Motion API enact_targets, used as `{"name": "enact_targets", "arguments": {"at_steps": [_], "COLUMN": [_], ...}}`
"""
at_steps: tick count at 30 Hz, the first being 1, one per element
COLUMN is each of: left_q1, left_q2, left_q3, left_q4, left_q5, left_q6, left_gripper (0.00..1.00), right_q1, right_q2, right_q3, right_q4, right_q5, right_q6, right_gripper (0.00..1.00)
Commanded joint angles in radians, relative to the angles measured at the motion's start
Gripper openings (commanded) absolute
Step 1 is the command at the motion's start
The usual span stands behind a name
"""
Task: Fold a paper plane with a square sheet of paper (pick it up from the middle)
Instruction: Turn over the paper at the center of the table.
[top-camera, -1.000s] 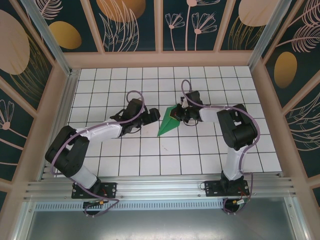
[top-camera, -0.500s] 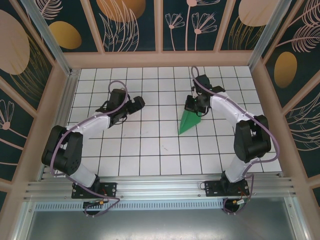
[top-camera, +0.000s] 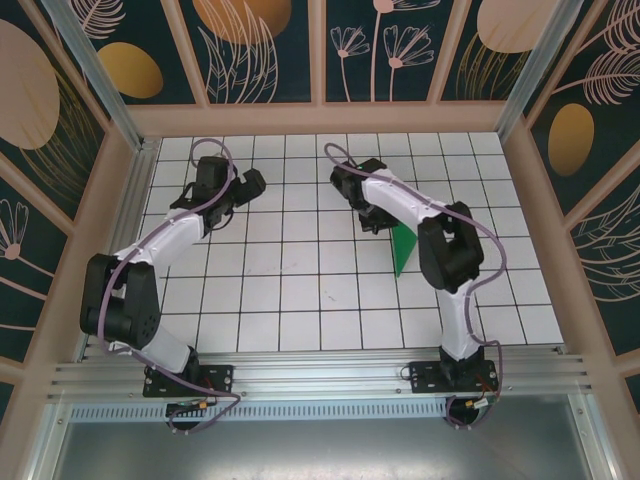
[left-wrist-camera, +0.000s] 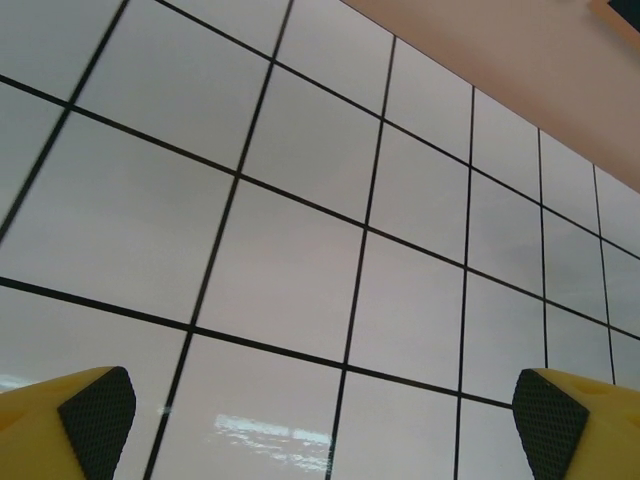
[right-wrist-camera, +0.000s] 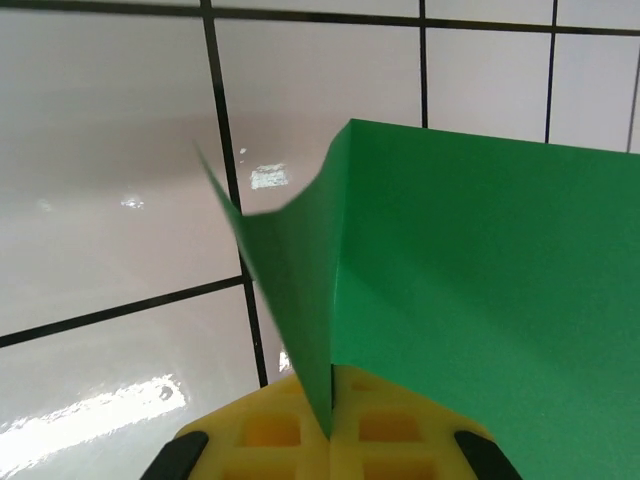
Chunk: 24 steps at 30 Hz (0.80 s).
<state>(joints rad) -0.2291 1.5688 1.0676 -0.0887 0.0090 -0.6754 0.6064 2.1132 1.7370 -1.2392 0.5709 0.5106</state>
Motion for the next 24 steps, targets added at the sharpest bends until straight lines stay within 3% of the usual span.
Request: {"name": "enact_targets", "arguments": {"at_steps": [1, 9, 16, 19, 24], "left_q1": [0.034, 0.065, 0.066, 0.065, 0.066], "left_q2": [-0.071, -0.132, -0.146, -0.144, -0.136], "left_q3": [0.052, 0.120, 0.134, 0.134, 0.124], "left_q4": [-0.063, -0.153, -0.172, -0.177, -0.176], "left_q5": [-0.037, -0.072, -0.053, -0.056, -0.044], "left_q6": [0.029, 0.056, 0.059, 0.059, 0.049], "left_gripper": [0.98, 0.98, 0.98, 0.99, 0.99], "right_q1": [0.047, 0.140, 0.174, 0.196, 0.228], "right_q2": [0.075, 0.240, 0.260, 0.221, 0.080], "right_q3": [0.076, 0.157, 0.204, 0.246, 0.249], "right_q4": [-0.134, -0.127, -0.092, -0.053, 0.107], "right_q5": [0.129, 0.105, 0.042, -0.033, -0.278], "right_q6": [0.061, 0.088, 0.072, 0.026, -0.087], "right_gripper": [0.05, 0.10, 0.30, 0.38, 0.47]}}
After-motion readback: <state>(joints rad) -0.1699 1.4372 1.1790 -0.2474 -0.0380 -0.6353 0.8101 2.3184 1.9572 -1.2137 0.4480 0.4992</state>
